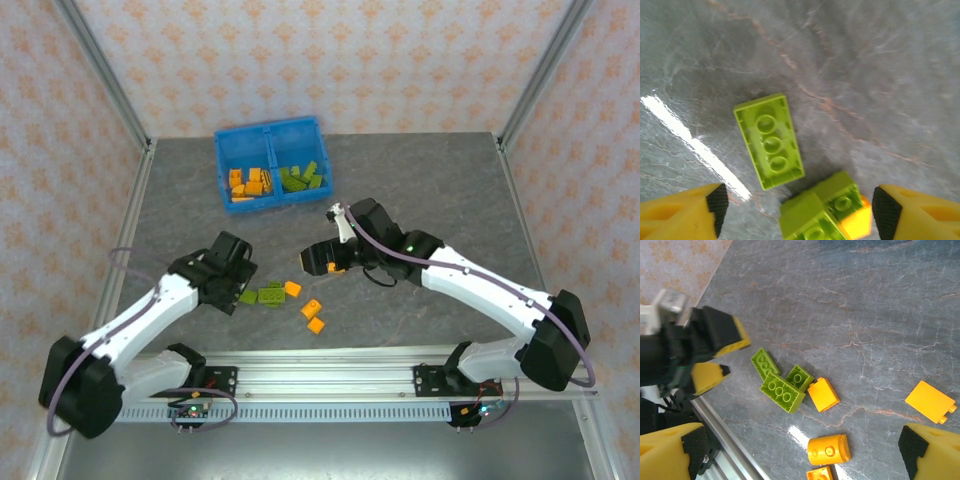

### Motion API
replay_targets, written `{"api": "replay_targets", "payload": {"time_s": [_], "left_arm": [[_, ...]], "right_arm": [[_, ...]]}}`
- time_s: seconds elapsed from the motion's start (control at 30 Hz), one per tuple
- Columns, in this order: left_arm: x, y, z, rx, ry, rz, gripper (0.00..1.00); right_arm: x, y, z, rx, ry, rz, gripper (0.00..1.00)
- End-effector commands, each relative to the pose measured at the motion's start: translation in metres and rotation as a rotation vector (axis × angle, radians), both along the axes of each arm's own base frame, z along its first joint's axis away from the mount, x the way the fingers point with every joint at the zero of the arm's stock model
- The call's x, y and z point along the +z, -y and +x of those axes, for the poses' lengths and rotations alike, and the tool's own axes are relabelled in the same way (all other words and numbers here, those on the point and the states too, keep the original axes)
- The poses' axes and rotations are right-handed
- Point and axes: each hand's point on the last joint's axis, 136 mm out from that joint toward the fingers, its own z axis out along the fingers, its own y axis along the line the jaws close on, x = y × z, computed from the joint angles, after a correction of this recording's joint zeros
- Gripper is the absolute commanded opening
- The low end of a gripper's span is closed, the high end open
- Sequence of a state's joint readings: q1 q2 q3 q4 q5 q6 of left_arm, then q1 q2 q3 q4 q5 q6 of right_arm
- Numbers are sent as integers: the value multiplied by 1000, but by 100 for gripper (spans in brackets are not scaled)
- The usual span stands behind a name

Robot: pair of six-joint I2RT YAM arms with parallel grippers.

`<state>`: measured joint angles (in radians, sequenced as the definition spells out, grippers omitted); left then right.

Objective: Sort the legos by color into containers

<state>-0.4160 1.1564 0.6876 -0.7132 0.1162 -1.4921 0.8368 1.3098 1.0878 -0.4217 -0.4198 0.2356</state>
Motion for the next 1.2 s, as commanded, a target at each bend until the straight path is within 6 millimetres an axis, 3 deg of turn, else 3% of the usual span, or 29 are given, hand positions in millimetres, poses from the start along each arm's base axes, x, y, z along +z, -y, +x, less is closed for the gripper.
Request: {"api": "replay_targets", "payload": {"time_s": [0.0, 0.33, 0.6, 0.87, 1.07, 1.17], "left_arm": [[-8, 3, 1, 7, -52, -11, 75], [-36, -5, 11, 34, -55, -13, 67], [-53, -12, 1, 49, -124, -2, 38], [-60, -16, -10, 48, -144, 2, 37], [-69, -16, -13, 36, -161, 3, 46], [-70, -14, -11, 25, -161, -2, 37]], "right_arm": [[18, 4, -12, 66, 13, -9, 99], [23, 9, -17, 77, 25, -12, 100], [31, 11, -13, 48, 41, -10, 99], [37, 11, -10, 13, 37, 12, 99], [40, 13, -9, -6, 42, 15, 100], [41, 14, -8, -16, 42, 20, 99]]}}
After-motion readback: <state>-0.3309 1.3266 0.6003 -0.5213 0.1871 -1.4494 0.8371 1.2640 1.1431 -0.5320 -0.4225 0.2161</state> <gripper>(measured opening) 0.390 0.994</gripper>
